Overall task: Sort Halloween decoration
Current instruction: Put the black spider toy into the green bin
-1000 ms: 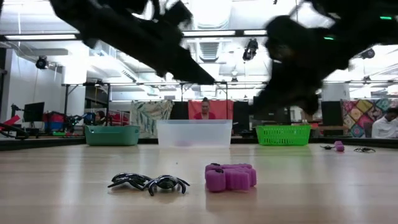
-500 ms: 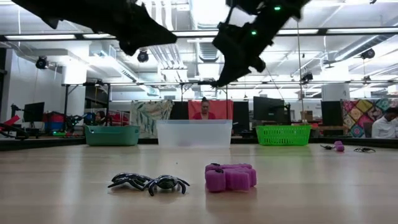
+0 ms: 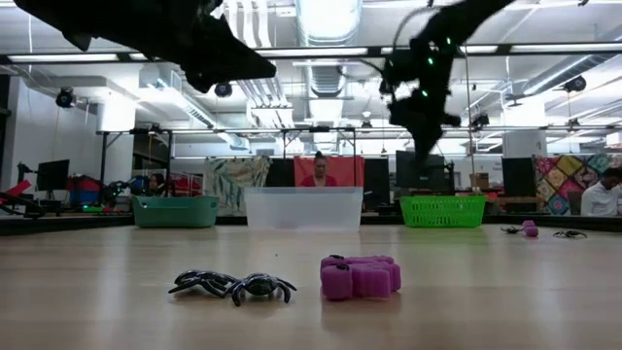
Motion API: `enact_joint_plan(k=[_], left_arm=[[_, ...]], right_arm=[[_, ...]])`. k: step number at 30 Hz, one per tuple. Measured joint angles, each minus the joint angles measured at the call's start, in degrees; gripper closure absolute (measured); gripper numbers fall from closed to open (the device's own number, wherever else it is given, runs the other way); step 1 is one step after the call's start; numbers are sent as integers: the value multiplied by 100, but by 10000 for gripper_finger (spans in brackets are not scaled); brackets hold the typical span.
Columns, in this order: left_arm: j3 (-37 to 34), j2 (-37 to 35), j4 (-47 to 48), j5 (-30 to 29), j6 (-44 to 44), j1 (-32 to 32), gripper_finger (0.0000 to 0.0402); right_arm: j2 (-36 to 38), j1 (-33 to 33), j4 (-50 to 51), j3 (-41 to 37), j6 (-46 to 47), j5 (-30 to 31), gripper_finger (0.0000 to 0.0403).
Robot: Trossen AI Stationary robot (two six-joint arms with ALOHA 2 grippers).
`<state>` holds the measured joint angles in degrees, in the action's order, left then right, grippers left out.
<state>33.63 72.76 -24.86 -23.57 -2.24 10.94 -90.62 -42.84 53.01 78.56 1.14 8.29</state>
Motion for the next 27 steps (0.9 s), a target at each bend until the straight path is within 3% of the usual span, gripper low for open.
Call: enact_joint_plan(k=[4,27], left_arm=[[9,45,-8,-7,0,-7,402],[9,67,-160,-157,170,-7,402]], right_arm=[[-245,-534,460,-111,-621,-619,394],[-786,-683,288,-229,-806,-415,389]])
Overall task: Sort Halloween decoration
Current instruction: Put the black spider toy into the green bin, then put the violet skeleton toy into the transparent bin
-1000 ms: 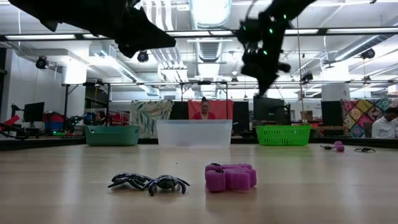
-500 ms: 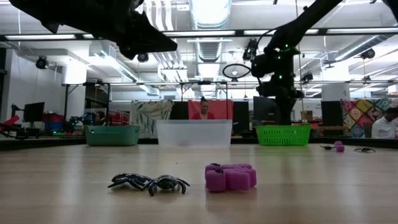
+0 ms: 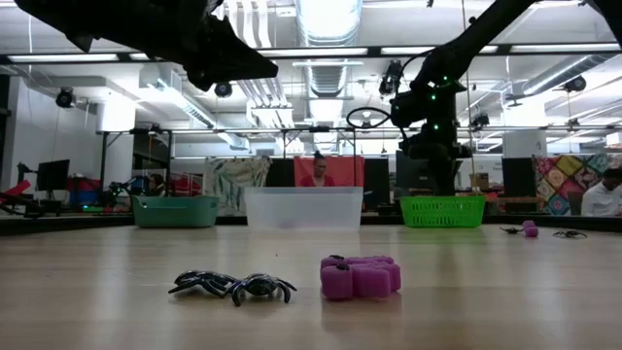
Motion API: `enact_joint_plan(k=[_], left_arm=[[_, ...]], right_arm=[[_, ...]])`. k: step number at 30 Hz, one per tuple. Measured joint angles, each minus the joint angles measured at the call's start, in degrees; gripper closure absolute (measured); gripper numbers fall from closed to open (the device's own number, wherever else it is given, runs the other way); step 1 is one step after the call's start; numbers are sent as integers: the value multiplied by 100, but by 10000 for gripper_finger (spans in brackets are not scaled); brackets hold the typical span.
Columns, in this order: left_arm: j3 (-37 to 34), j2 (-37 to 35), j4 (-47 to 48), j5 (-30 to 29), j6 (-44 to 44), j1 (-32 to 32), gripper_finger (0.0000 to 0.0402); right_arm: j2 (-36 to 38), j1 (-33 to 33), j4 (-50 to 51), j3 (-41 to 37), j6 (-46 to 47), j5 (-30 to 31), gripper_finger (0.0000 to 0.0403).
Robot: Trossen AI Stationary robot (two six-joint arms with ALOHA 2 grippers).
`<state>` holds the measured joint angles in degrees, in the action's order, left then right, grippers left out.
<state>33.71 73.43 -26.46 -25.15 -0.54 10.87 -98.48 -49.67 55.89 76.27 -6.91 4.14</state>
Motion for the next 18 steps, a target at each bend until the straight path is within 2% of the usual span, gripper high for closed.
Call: enact_joint_plan(k=[12,18], left_arm=[[0,0,-11,2,0,0,402],[0,0,-11,5,-3,0,402]], right_arm=[[11,0,-224,0,209,-6,284],[203,59,-172,127,588,36,272]])
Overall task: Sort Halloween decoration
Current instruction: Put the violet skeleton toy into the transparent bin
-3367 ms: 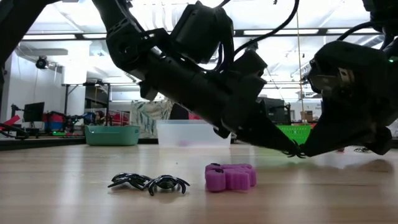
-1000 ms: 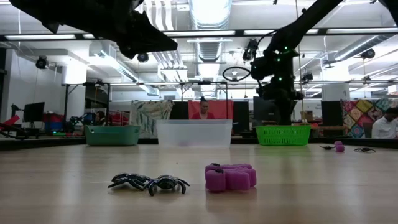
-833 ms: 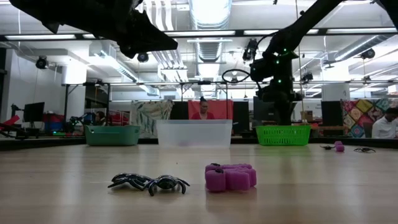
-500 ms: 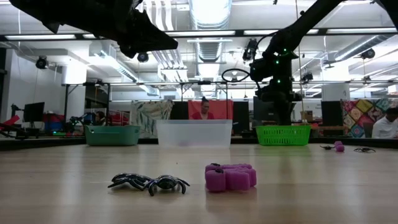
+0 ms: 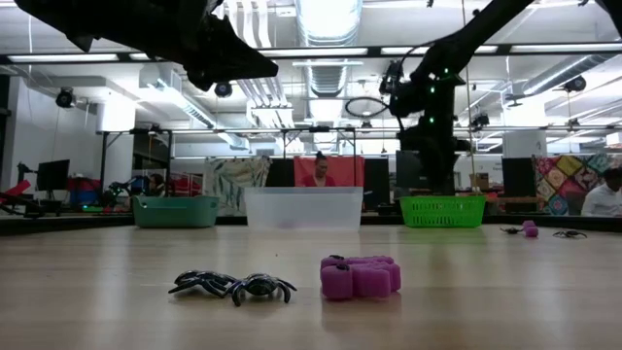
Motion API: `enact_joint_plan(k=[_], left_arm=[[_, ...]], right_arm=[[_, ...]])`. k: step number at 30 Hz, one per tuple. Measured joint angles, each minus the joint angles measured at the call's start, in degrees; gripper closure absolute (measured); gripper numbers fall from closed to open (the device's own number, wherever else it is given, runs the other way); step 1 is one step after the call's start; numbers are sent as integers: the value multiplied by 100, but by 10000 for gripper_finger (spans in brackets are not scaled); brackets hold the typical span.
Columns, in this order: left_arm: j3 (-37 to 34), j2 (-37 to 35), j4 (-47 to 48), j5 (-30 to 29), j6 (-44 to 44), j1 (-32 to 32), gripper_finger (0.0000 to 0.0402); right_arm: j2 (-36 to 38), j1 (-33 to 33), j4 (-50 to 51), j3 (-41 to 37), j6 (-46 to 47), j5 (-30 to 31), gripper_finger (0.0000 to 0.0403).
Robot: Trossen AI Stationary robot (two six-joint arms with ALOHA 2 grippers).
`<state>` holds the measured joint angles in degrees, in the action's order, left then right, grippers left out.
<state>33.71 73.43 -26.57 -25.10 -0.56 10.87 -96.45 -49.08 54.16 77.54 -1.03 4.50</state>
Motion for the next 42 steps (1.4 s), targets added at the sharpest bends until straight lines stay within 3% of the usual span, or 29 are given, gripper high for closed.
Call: enact_joint_plan(k=[7,14,21,30,39,42], left_arm=[[0,0,-18,11,-123,0,402],[0,0,-47,13,-168,0,402],[0,0,-59,13,-168,0,402],[0,0,-83,15,-313,2,402],[0,0,-86,17,-478,8,402],[0,0,-85,17,-498,22,402]], right_arm=[[679,486,275,12,605,13,279],[1170,1584,763,11,1265,-11,280],[1161,2782,743,9,1721,-101,280],[932,3788,805,-43,2110,-813,280],[932,4890,1190,-578,2575,-1562,280],[934,5134,1362,-819,2971,-1537,280]])
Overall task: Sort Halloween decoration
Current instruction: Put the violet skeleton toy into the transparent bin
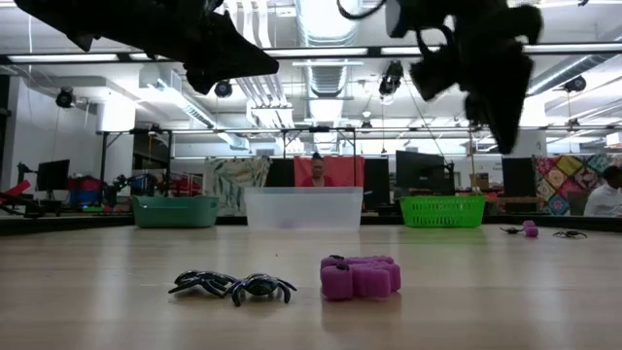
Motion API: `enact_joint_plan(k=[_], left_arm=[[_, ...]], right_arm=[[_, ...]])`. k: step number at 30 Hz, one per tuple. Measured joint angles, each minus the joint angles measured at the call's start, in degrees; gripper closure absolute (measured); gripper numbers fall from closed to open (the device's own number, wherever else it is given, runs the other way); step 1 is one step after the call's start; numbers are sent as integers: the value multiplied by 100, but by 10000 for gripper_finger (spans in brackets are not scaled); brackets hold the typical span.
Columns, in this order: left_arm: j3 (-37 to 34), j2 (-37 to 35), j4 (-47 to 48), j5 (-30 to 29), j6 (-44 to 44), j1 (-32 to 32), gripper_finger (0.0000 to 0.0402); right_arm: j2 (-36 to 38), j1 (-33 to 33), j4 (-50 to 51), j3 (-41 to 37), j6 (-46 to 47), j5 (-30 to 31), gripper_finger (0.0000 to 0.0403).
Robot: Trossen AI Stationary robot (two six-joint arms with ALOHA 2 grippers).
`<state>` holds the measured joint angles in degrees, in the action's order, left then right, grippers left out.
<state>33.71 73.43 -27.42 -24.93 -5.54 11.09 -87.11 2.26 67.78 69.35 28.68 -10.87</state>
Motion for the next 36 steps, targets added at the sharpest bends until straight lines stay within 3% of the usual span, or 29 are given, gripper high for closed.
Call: enact_joint_plan(k=[5,16,36], left_arm=[[0,0,0,0,-15,2,402],[-9,0,3,2,-37,17,402],[278,726,-111,0,62,20,402]], right_arm=[[11,-22,1,-500,475,99,280],[41,-747,-247,-1622,1558,1370,280],[234,-767,-1494,-2266,2981,1729,280]])
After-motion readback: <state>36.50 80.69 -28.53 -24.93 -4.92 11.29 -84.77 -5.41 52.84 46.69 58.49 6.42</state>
